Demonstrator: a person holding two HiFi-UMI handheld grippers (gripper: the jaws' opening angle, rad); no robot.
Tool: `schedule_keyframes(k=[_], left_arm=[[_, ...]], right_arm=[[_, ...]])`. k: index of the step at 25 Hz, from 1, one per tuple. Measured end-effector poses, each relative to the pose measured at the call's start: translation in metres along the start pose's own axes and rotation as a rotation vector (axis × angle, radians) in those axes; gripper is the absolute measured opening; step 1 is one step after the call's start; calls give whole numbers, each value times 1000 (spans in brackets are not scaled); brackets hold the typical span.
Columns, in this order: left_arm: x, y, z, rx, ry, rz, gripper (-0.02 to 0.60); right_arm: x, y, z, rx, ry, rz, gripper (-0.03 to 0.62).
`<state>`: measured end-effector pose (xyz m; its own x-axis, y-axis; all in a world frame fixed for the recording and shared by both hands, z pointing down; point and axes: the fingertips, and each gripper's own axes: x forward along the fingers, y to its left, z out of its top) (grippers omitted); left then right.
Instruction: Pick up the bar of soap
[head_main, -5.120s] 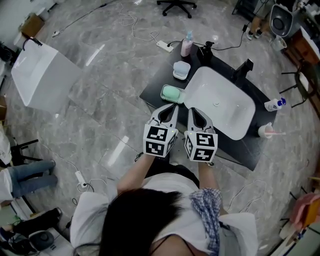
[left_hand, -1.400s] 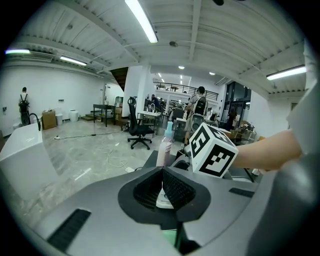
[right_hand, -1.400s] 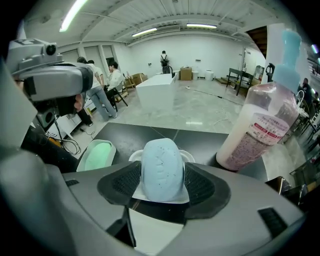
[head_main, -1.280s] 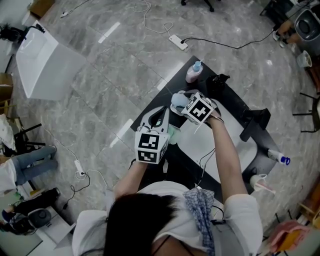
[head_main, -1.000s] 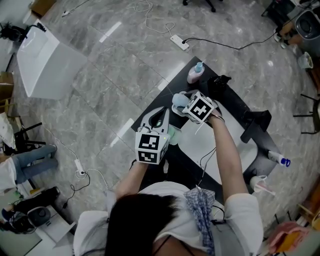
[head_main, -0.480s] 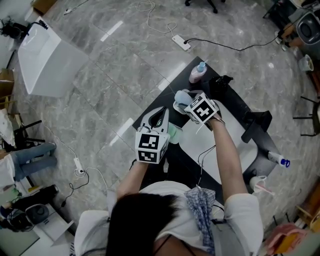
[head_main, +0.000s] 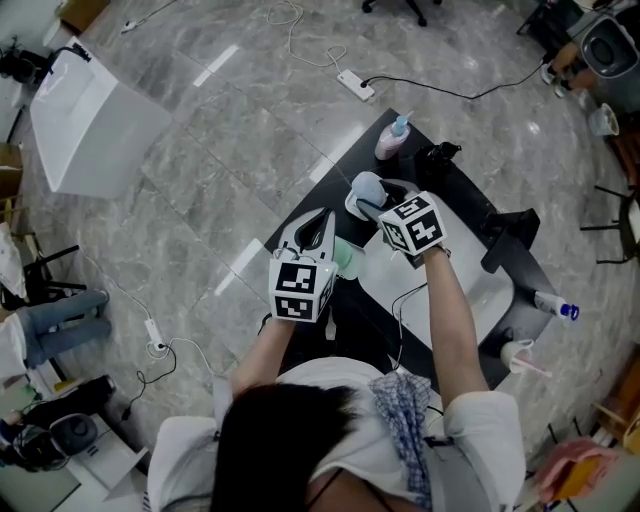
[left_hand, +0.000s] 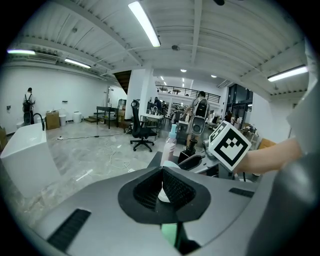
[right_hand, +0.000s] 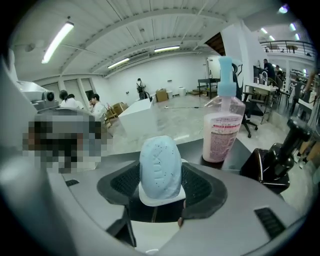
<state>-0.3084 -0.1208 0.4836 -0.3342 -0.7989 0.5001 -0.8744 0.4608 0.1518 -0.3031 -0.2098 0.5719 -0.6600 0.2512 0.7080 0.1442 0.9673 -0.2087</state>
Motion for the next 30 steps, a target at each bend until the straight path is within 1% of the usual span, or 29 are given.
schedule_keyframes(k=[7, 14, 16, 18, 21, 30], left_arm=[[-6, -9, 4, 25, -28, -50, 11], [-18, -24, 12, 72, -63, -140, 11], [-21, -31, 12, 77, -70, -169, 11], [-27, -39, 9, 80, -75, -203, 11], [-37, -44, 13, 110, -89, -246, 11], [-58, -74, -1, 171, -77, -388, 11]], right_arm=[[-36, 17, 22, -4, -112, -66, 268], [-73, 36, 26, -13, -154, -197, 268], [-87, 40, 22, 4, -175, -238, 267], [-101, 49, 16, 43, -207, -279, 267], [-115, 61, 12, 100, -259, -321, 267], [-152, 84, -17, 185, -288, -471, 267]])
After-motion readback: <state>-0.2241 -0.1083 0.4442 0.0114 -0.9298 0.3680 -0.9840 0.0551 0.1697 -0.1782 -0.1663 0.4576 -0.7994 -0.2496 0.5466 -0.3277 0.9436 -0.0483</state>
